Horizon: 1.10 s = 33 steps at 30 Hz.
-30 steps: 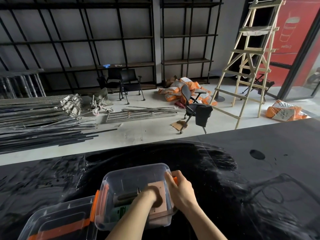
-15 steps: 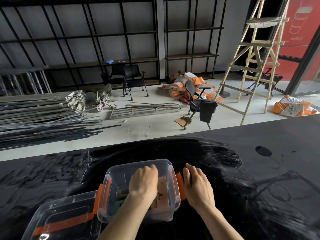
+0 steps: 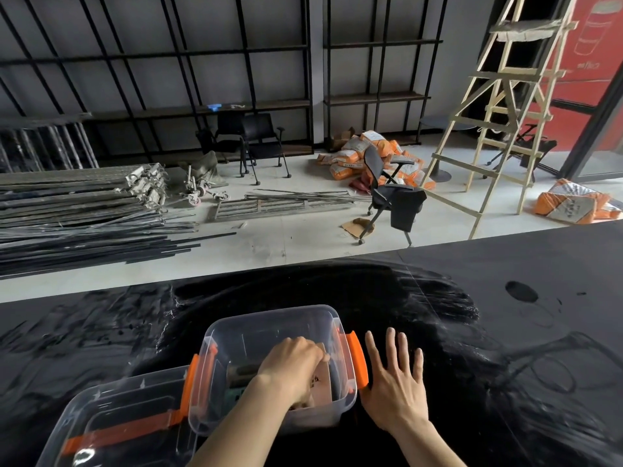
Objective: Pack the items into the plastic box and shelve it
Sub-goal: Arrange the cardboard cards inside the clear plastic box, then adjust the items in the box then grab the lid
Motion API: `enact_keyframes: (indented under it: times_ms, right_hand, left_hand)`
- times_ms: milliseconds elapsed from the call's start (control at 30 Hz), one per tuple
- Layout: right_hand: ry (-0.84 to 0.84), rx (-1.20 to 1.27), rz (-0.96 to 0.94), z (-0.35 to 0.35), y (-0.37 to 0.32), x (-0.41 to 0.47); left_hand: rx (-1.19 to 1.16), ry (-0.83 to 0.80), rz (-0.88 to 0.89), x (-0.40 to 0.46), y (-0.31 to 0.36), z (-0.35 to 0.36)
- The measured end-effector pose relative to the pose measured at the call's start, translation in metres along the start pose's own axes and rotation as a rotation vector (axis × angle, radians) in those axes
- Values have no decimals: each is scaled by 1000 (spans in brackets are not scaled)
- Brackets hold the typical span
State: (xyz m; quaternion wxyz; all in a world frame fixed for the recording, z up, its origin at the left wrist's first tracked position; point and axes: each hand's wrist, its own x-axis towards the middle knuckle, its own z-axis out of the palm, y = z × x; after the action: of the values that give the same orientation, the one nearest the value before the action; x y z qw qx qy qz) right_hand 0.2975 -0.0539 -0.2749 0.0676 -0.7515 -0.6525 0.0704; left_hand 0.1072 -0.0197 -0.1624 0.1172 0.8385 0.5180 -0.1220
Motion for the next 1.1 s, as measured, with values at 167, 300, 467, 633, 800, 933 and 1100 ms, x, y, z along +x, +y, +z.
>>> enact_keyframes:
  times_ms: [167,300,467,633,800,933,1100]
  right_hand:
    - [71,-73,-9,9,0,0]
    - [54,-86,1,12,2,0]
    - [-165,65,44,-21,-1,8]
    - [329,603,143,-126,-37,14]
    - [340,453,-461,-157,-113,-12]
    - [-282,40,-475,-124,-134,-15]
    - [-515,-85,-333,-92,-141,5]
  left_hand:
    - [-15,-39,12,3,-3,1]
    - [-56,-74,13,0,-7,-1]
    - [-180,36,9,-21,-19,-7]
    - [-25,190,17,-47,-45,-15]
    - [80,130,-24,-60,-54,-8]
    - [97,253,12,-69,-68,-10]
    - [76,381,40,-86,-87,-6]
